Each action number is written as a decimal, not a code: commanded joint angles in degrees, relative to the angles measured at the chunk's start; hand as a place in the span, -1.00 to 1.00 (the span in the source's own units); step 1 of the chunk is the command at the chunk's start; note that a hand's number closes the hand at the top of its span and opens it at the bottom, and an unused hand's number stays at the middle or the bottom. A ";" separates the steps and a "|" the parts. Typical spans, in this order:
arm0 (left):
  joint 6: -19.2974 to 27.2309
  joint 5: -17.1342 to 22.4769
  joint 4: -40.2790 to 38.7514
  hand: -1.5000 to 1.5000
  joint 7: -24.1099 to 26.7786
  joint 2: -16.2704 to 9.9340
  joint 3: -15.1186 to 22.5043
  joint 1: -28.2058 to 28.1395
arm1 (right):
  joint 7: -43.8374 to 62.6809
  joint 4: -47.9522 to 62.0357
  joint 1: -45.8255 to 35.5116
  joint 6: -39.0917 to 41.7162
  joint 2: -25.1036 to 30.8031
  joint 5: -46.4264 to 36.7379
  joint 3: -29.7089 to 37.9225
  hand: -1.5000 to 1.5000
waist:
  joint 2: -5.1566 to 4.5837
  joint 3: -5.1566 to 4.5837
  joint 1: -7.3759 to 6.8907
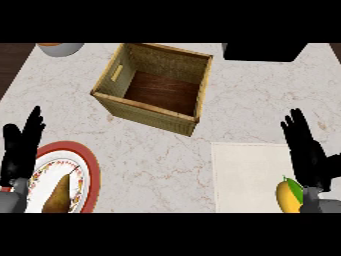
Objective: Pick the lemon from the placemat and place it in the basket
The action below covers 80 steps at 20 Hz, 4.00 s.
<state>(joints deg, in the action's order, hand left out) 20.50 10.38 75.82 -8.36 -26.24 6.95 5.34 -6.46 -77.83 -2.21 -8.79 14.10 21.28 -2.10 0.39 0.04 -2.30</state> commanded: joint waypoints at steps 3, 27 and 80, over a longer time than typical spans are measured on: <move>-1.25 2.48 5.52 0.00 8.57 4.85 -0.82 -2.19 | -4.85 -11.32 8.09 -0.83 4.18 -3.18 1.56 1.00 | 0.31 -0.22 3.72; -2.51 3.61 17.33 0.00 11.27 9.21 2.53 -2.27 | 30.50 -40.14 41.81 -18.79 13.00 -63.74 -4.11 -1.00 | -1.06 -1.17 3.79; -9.10 -3.40 15.98 0.00 10.48 16.90 -2.62 -2.47 | 63.71 -40.15 17.92 15.46 -4.32 -82.82 -16.15 -1.00 | -0.36 -0.04 2.45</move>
<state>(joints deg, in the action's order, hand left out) 12.67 7.59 93.98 1.17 -9.77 5.91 1.61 55.99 -119.01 15.92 7.41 12.15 -58.80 -16.50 0.03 0.01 0.15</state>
